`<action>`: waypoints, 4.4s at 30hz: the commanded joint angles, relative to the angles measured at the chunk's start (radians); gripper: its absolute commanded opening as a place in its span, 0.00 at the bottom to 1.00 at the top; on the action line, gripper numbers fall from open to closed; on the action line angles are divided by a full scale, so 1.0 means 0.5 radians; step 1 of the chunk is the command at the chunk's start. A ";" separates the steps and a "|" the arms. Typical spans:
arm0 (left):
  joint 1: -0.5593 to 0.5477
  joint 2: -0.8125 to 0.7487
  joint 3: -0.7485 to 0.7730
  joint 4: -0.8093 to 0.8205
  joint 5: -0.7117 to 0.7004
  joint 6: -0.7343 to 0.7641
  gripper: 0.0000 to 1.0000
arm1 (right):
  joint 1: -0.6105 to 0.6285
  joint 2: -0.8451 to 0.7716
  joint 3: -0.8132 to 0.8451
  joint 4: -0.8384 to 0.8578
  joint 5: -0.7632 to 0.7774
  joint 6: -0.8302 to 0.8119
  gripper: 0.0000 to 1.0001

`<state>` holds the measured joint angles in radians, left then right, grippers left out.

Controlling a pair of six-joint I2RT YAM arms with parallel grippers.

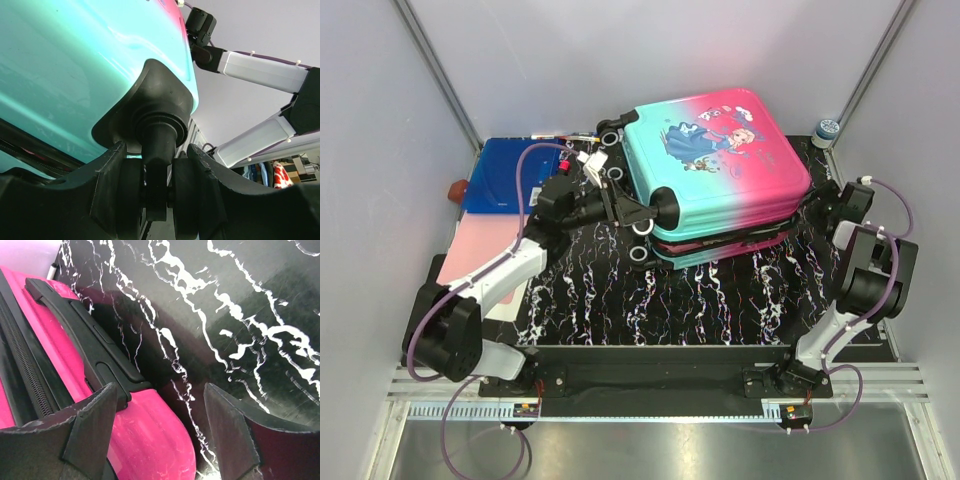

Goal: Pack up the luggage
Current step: Zip the luggage at the corner of the board.

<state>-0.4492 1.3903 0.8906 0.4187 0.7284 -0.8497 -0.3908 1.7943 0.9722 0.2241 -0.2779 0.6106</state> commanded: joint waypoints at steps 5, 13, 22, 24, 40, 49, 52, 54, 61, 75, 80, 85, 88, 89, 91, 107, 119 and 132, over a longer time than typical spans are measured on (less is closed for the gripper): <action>0.107 -0.121 0.069 -0.076 0.049 0.144 0.00 | 0.383 -0.204 -0.199 -0.098 -0.303 -0.052 0.77; 0.340 -0.219 0.044 -0.429 0.123 0.362 0.00 | 0.576 -0.410 -0.205 -0.279 -0.306 -0.129 0.77; 0.591 -0.308 -0.035 -0.528 0.111 0.500 0.00 | 0.873 -0.429 -0.202 -0.341 -0.315 -0.147 0.77; 0.640 -0.299 -0.042 -0.527 0.126 0.509 0.00 | 0.886 -0.450 -0.214 -0.378 -0.334 -0.178 0.77; 0.782 -0.197 -0.060 -0.488 0.332 0.494 0.00 | 0.656 -1.456 -0.686 -0.608 0.283 -0.337 0.87; 0.782 -0.170 -0.140 -0.113 0.531 0.166 0.00 | 0.644 -1.481 -0.883 -0.540 0.335 -0.331 0.81; 0.782 -0.164 -0.134 -0.113 0.528 0.141 0.00 | 0.641 -1.484 -0.914 -0.470 0.433 -0.420 0.77; 0.785 -0.154 -0.140 -0.092 0.537 0.117 0.00 | 0.641 -1.447 -0.892 -0.360 0.327 -0.521 0.75; 0.782 -0.173 -0.164 -0.040 0.550 0.083 0.00 | 0.641 -1.257 -0.708 -0.322 0.197 -0.954 0.78; 0.785 -0.234 -0.170 -0.052 0.596 0.107 0.00 | 0.579 -1.085 -0.883 0.343 -0.318 -1.616 0.87; 0.785 -0.225 -0.167 -0.040 0.617 0.089 0.00 | 0.515 -1.137 -0.966 0.536 -0.659 -1.730 0.86; 0.785 -0.231 -0.164 -0.046 0.623 0.095 0.00 | 0.475 -1.113 -1.039 0.754 -0.745 -1.761 0.85; 0.785 -0.216 -0.164 -0.043 0.620 0.095 0.00 | 0.423 -1.046 -0.997 0.813 -0.836 -1.785 0.85; 0.785 -0.216 -0.164 -0.043 0.626 0.092 0.00 | 0.408 -1.027 -0.981 0.822 -0.861 -1.792 0.85; 0.785 -0.216 -0.167 -0.043 0.626 0.095 0.00 | 0.368 -0.978 -0.929 0.843 -0.935 -1.810 0.85; 0.785 -0.210 -0.137 -0.156 0.611 0.193 0.00 | 0.294 -0.852 -0.696 1.088 -1.383 -1.777 0.68; 0.785 -0.213 -0.124 -0.181 0.602 0.214 0.00 | 0.233 -0.775 -0.735 1.067 -1.043 -1.951 0.64; 0.794 -0.213 -0.118 -0.211 0.596 0.215 0.00 | -0.047 -0.705 -0.187 0.304 -0.656 -0.421 0.73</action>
<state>-0.0639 1.3128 0.7956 0.2810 1.0451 -0.7670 -0.4202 1.4498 0.6964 0.6472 -0.7074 0.1265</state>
